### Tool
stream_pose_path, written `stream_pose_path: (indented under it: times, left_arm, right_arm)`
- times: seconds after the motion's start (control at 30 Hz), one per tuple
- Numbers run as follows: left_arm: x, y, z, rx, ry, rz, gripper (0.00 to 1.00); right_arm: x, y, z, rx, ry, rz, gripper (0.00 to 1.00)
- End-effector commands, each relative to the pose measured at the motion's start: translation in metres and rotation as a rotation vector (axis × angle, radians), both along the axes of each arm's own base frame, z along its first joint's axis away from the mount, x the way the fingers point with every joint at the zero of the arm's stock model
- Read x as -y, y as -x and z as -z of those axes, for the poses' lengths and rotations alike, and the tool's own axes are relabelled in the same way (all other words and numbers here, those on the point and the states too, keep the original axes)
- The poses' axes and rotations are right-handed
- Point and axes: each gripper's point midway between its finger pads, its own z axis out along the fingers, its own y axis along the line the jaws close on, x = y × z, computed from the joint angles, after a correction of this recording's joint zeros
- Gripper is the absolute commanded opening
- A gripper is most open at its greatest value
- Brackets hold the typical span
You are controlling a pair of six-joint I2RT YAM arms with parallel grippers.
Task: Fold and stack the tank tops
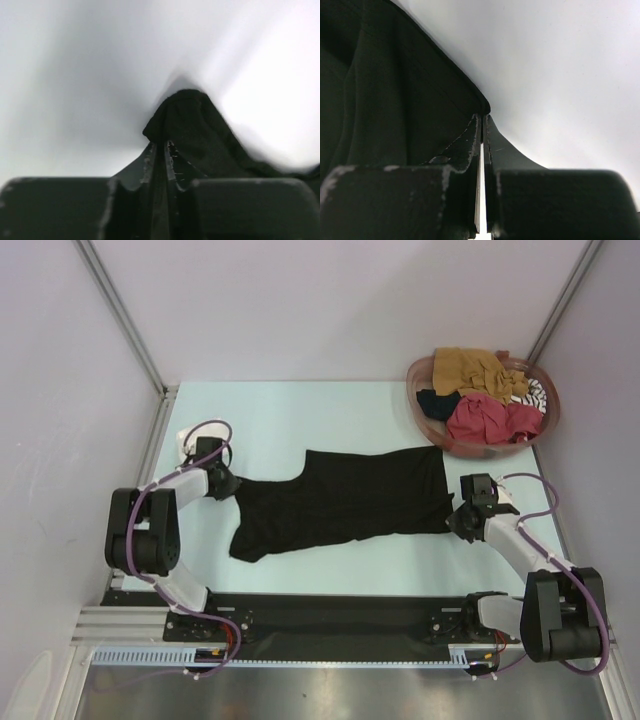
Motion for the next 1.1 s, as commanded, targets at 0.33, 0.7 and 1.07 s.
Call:
stream_pose_path:
  times: [0.33,0.7,1.07]
  left_arm:
    - [-0.054,-0.041,-0.001,0.03,0.066,-0.121,0.0]
    - [-0.093,-0.063,-0.017,0.039,0.035,-0.188,0.0]
    - [-0.086,-0.047,-0.022,0.066,0.043,-0.175,0.01]
  right_arm:
    - [-0.014,-0.003,0.0,0.0,0.003,-0.034,0.0]
    - [-0.072,-0.004,0.004,-0.052,0.027,-0.12,0.0]
    - [-0.05,0.03,0.013,-0.079,0.037,-0.099,0.0]
